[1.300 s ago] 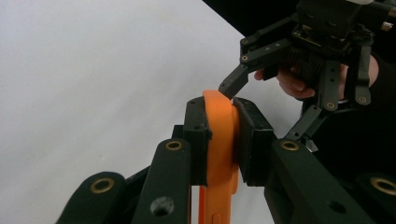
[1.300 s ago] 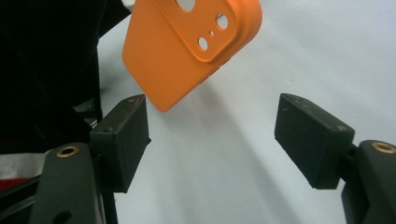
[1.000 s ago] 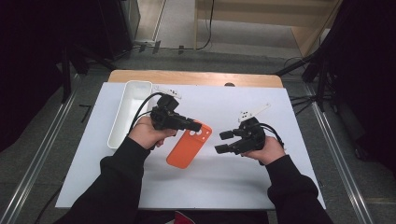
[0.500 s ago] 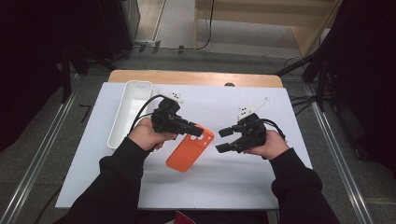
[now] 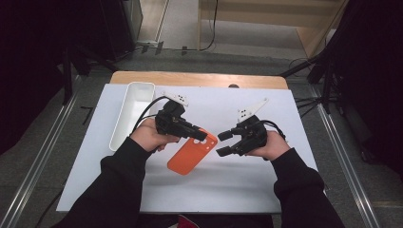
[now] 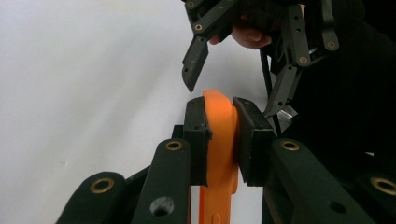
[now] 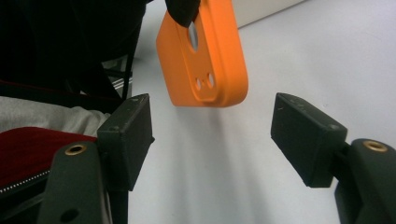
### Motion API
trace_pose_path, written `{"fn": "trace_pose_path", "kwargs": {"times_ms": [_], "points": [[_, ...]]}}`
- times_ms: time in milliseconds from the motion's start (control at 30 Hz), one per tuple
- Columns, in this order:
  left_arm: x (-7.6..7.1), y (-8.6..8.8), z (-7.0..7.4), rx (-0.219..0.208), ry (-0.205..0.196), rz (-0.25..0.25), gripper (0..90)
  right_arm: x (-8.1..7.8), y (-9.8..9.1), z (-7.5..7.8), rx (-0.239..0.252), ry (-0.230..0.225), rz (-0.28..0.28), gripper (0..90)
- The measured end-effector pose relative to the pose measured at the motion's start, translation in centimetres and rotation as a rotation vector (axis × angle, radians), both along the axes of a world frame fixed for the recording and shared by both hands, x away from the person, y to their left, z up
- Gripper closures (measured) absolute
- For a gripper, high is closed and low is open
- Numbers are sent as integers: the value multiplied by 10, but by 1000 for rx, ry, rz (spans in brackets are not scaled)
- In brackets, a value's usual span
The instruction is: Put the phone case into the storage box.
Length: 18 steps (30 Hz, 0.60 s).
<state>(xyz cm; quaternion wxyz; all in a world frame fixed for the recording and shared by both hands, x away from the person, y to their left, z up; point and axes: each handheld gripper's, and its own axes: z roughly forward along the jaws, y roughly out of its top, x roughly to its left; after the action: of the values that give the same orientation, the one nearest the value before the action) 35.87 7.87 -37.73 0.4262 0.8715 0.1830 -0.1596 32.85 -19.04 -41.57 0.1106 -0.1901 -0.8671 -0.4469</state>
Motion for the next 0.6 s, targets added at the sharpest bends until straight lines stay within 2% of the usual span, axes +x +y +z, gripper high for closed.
{"fn": "trace_pose_path", "kwargs": {"times_ms": [600], "points": [[-1, -6, -2, -9, 3, -53, 762, 3, 4, -2, 24, 7, 34, 342]]}}
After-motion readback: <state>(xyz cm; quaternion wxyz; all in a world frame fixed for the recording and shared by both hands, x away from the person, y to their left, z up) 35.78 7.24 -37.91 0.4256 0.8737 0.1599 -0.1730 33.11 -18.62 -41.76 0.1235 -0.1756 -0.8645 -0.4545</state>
